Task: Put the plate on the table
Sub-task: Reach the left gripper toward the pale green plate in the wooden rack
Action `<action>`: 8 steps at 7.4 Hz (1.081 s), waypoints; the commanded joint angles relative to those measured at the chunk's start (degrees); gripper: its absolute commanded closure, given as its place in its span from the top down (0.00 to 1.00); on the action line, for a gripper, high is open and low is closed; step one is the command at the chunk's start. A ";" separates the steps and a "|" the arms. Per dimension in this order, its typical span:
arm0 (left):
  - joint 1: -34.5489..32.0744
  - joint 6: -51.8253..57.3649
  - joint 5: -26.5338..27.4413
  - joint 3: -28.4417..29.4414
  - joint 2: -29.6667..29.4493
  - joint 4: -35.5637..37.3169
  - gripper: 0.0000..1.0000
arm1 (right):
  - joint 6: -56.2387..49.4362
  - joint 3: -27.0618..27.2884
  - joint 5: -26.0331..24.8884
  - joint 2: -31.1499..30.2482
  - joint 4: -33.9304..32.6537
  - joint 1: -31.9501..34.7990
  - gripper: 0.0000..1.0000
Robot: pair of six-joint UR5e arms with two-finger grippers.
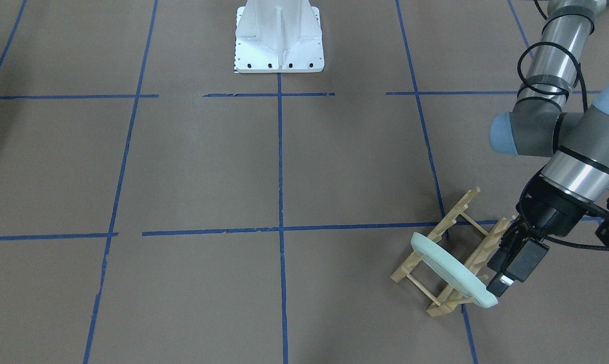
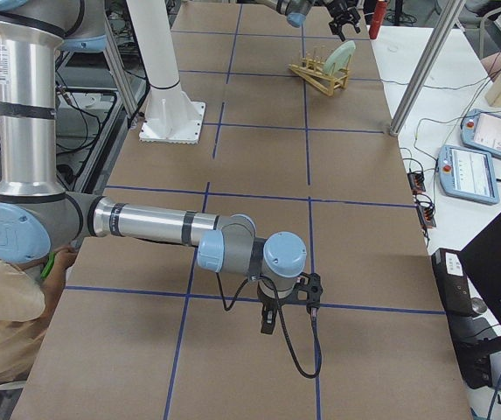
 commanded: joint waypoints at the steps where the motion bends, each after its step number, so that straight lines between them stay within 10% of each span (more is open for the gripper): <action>1: 1.77 -0.70 0.61 0.46 -0.61 0.36 0.92 | 0.00 0.00 0.00 0.00 0.00 0.00 1.00; 2: 1.78 -0.79 0.61 0.46 -1.13 0.36 0.81 | 0.00 0.00 0.00 0.00 0.00 0.00 1.00; 4: 1.86 -0.01 0.61 0.46 -1.57 0.45 0.00 | 0.00 0.00 0.00 0.00 0.00 0.00 1.00; 8: 1.60 0.88 0.34 -4.26 -1.05 2.98 0.00 | 0.00 0.00 0.00 0.00 0.00 0.00 1.00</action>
